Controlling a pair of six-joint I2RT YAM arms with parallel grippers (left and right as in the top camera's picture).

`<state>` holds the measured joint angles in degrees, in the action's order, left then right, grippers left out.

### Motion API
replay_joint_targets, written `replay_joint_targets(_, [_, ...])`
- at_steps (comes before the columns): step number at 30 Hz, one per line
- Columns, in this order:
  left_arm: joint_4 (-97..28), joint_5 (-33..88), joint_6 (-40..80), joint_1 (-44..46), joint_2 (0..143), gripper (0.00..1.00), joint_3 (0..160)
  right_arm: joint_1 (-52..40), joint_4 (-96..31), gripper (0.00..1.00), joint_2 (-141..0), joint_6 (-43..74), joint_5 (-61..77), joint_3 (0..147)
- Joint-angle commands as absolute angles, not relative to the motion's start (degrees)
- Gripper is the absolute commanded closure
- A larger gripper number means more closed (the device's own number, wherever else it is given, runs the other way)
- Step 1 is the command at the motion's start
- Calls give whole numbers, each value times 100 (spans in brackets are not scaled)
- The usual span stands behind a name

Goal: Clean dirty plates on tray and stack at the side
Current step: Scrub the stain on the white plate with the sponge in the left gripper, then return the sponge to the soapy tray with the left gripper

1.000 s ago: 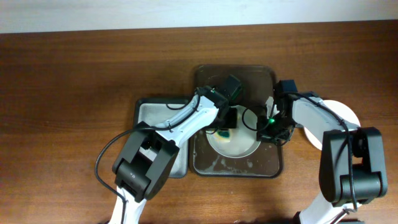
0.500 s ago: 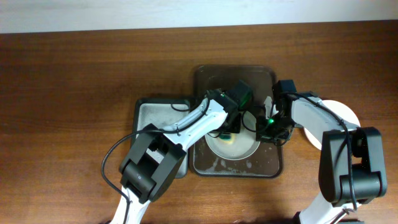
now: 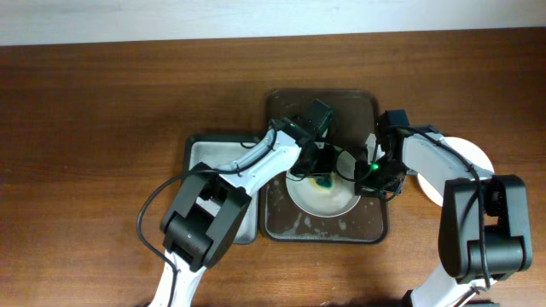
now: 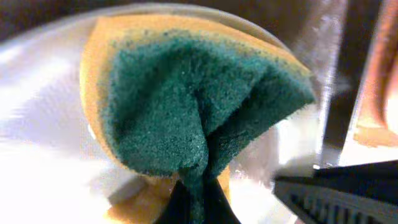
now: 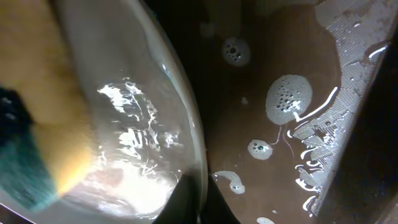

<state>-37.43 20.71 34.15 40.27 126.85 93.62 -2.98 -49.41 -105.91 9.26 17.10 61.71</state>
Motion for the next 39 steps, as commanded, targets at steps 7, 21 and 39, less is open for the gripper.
replay_joint_targets(7, [-3852, 2495, 3546, 4080, 13096, 100, 9290, -379, -4932, 96, -10742, 775, 1280, 6027])
replay_joint_targets(21, [-5739, -637, 3111, 3411, 10584, 100, 9290, -379, -5380, 96, -9424, 784, 993, 6034])
replay_joint_targets(39, [-5878, 32, 1955, 1903, 9238, 40, 7328, -3481, -5730, 96, -6893, 1273, -3754, 6045])
